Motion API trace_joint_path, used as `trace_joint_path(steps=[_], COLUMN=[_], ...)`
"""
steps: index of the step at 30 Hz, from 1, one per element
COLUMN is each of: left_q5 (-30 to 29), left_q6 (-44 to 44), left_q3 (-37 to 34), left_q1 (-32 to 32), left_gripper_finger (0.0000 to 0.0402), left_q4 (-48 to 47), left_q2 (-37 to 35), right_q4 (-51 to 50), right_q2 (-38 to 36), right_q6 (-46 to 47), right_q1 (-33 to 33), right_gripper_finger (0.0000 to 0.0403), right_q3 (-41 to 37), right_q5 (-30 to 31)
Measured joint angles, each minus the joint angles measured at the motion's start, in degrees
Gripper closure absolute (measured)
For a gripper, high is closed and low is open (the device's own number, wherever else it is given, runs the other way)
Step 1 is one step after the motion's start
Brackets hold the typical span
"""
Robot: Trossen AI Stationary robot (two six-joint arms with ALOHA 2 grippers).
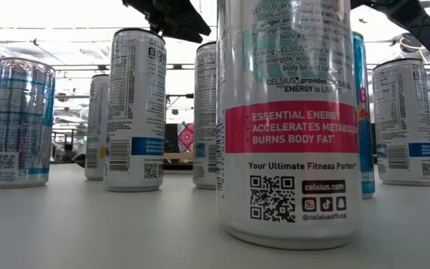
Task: Place canned beverage on shelf
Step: Put the top right white yellow soda can on the shelf
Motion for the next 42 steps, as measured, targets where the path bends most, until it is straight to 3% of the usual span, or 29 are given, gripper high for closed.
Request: trace_joint_path(steps=[21, 42], left_q5=[-0.47, -0.46], left_q6=[0.02, 0.11], left_q3=[0.0, 0.0], left_q1=[0.15, 0.15], left_gripper_finger=[0.0103, 0.0103], left_q4=[0.13, 0.0], left_q2=[0.02, 0.02], right_q4=[1.14, 0.57], right_q2=[-0.08, -0.42], right_q6=[-1.61, -1.86], right_q1=[0.0, 0.0], right_gripper_finger=[0.0227, 0.0184], right_q3=[-2.12, -4.53], right_q5=[3.12, 3.58])
